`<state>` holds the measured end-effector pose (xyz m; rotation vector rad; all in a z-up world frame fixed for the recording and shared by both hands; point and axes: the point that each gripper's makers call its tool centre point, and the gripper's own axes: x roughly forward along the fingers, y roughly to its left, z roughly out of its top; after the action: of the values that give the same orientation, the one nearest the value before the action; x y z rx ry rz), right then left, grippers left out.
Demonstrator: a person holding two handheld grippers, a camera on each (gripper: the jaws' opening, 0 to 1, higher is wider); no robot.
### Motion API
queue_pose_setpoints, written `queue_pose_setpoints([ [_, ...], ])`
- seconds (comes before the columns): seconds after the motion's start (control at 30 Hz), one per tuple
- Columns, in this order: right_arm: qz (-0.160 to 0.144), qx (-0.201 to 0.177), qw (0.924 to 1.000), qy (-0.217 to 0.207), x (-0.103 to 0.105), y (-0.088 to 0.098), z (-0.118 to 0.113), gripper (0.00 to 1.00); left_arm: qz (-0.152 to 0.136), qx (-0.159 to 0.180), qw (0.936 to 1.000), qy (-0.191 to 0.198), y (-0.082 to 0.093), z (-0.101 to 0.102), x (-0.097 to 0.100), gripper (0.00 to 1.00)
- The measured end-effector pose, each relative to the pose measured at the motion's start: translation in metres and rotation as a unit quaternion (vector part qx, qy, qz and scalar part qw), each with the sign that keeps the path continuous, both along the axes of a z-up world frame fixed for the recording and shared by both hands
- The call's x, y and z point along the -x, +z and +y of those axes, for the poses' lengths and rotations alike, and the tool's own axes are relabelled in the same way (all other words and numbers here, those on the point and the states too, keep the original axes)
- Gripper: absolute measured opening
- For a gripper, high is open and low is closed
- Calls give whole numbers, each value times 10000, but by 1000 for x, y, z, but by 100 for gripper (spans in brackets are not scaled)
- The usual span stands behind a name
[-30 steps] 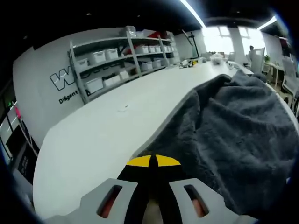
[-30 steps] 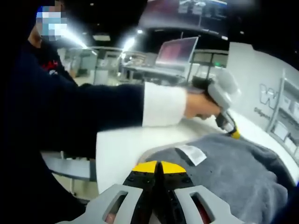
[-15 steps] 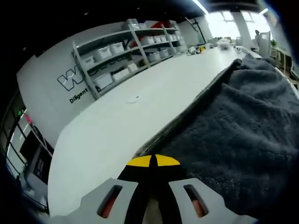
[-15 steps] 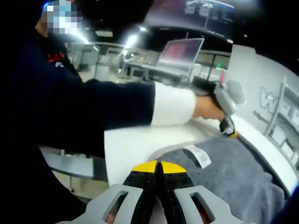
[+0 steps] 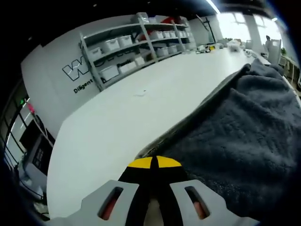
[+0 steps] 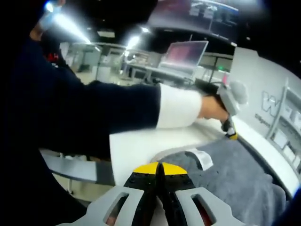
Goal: Open the folded towel by lifting each exposed corner and separating the folded layers until the towel lies flat within the target outline without major curled edges
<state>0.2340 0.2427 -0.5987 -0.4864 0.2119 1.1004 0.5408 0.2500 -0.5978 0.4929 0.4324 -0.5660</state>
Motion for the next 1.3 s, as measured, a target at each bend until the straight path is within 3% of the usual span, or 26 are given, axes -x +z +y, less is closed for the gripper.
queue_pose_setpoints([
  [0.23,39,-59,10000,44,6,0,6,0,147,154,9998,56,0,9,-13,0],
  [0.5,-7,-75,9997,217,14,0,16,0,306,167,9993,102,-1,22,-13,0],
  [0.63,48,-151,9993,341,10,0,13,0,262,295,9992,-31,-1,21,-12,1],
  [0.7,129,-151,9990,389,10,1,12,0,374,509,9980,-40,-1,21,-12,1],
  [0.93,312,-176,9980,513,12,1,10,0,391,542,9977,-87,0,18,-7,3],
  [1.1,219,-148,9982,535,15,7,8,0,437,672,9967,-133,2,15,-3,6],
  [1.17,209,-256,9981,511,14,12,6,0,410,711,9965,-157,5,14,-3,9],
  [1.23,177,-264,9985,451,11,14,0,0,135,529,9979,-359,10,8,-1,11],
  [1.3,194,-300,9988,339,6,17,-11,0,141,447,9983,-346,10,5,5,11],
])
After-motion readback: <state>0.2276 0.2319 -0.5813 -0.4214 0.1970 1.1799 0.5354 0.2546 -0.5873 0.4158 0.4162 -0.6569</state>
